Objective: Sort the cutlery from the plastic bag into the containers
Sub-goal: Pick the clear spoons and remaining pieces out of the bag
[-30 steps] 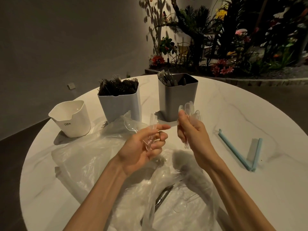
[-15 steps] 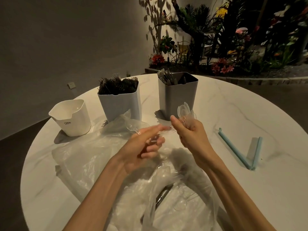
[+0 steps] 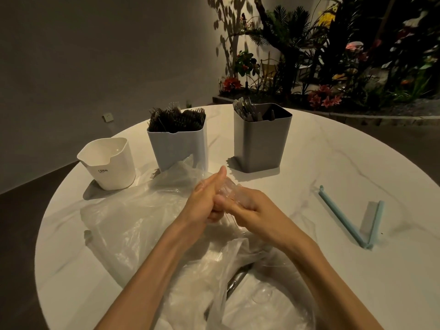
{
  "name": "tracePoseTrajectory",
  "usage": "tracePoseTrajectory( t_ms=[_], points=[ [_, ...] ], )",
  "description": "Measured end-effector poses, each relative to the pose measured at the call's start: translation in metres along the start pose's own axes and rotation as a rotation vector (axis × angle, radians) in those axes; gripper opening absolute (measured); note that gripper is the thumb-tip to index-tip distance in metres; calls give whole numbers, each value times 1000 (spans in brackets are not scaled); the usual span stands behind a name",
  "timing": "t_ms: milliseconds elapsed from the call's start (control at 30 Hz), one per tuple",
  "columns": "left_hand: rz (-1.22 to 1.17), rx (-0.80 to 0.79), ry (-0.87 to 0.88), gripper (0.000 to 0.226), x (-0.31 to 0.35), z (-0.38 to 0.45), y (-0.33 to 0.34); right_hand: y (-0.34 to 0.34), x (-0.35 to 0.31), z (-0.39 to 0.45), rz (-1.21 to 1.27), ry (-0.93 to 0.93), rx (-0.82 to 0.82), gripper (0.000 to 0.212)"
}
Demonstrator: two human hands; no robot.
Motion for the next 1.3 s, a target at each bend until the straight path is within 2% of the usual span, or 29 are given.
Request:
tracePoseTrajectory(
  t_ms=[67,167,300,400,467,567,667,733,833,933,1000,1067,1100,1233,1300],
  points=[
    [-7,-32,-46,44,2,-1,-1,-7,-1,-2,47,11,-71,29],
    [-49,-104,-193,54,2,-1,-1,-12,6,-2,-6,78,-63,40],
    [-173,-176,-245,46,-2,5,-3,-14,6,-2,21,75,-39,38],
    [-242,-218,-213,19,-1,3,-4,-18,5,2,246,129,156,38],
    [-218,-225,-168,21,0,1,-2,-23,6,5,387,230,308,35],
    [-35,-232,-35,24,0,-5,5,-24,2,3,357,270,334,37],
    [132,-288,35,29,1,-15,11,-18,-5,0,213,183,309,22],
    [301,-282,116,20,6,-18,11,-22,-2,2,203,190,438,22],
    [502,-214,201,30,12,-17,2,-38,6,6,311,296,588,27],
    [628,-328,128,42,12,-19,-10,-47,7,7,552,332,515,25],
    [908,-379,143,58,7,-24,-8,-45,5,5,579,354,414,22],
    [1223,-352,204,73,2,-27,-1,-41,6,4,529,391,364,24],
    [1285,-324,226,76,1,-28,2,-40,8,5,509,401,353,25],
    [1010,-146,208,68,5,-18,-4,-45,13,6,479,429,371,22],
    [1114,-114,225,66,4,-16,-8,-47,12,6,452,430,374,28]
  ],
)
Point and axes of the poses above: each hand's wrist, its own z-axis towards the middle knuckle, its own y-axis out of the palm, x = y × z, the point moved 1 cm from there along z, towards the middle knuckle, and after that the axes turned 7 degrees about x, right-handed, at the moved point
